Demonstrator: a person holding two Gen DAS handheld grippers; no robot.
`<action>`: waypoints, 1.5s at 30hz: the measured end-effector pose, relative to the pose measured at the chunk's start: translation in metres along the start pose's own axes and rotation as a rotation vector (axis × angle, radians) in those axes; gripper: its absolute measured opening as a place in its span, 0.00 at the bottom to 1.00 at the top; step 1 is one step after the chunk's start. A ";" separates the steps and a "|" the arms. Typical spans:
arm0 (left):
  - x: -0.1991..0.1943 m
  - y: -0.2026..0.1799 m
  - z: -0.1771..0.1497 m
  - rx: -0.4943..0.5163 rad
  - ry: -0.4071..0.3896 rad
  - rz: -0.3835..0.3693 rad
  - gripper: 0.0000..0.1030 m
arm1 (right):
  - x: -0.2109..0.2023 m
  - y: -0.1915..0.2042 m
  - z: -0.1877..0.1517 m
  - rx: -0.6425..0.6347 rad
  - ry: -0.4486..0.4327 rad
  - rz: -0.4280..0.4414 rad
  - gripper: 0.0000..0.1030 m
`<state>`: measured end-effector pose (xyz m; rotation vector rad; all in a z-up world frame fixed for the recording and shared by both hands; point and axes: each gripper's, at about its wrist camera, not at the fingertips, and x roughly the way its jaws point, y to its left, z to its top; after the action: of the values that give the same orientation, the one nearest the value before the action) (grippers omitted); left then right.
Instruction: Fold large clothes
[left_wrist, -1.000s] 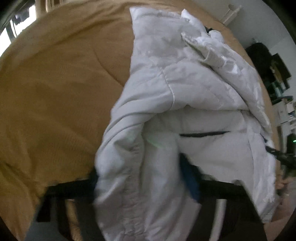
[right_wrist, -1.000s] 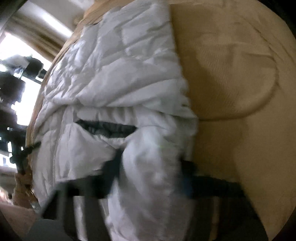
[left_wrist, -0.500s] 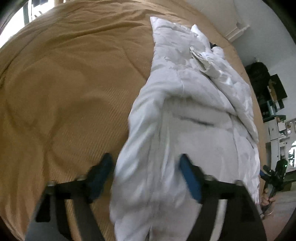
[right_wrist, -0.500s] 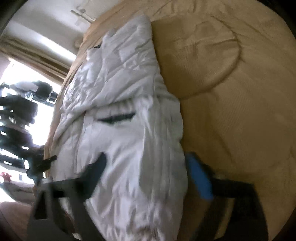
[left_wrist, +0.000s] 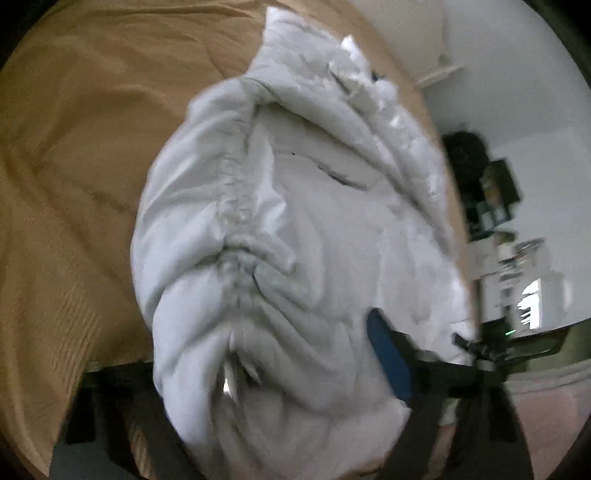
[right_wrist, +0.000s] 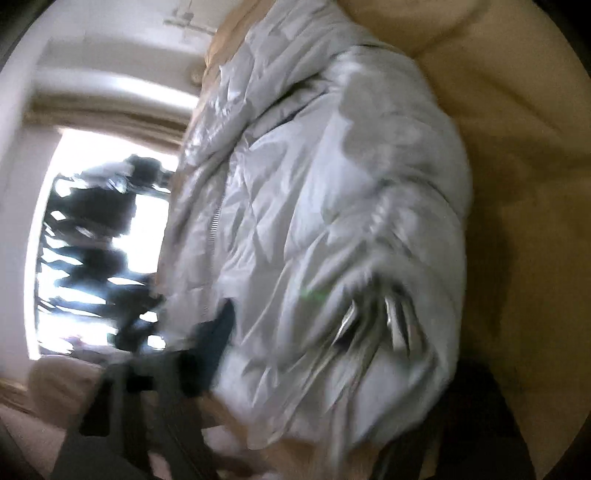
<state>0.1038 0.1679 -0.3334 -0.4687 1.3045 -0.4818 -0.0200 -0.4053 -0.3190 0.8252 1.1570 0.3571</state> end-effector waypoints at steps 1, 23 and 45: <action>0.003 -0.008 0.004 0.017 0.011 0.051 0.31 | 0.002 0.007 0.008 -0.016 -0.011 -0.041 0.22; -0.101 -0.074 0.116 0.222 -0.157 0.023 0.22 | -0.091 0.115 0.095 -0.279 -0.251 -0.054 0.11; 0.128 -0.050 0.424 -0.078 -0.192 0.243 0.25 | 0.089 0.039 0.435 0.140 -0.344 -0.144 0.13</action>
<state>0.5400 0.0769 -0.3204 -0.4039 1.1784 -0.1787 0.4157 -0.4909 -0.2807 0.8800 0.9183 0.0118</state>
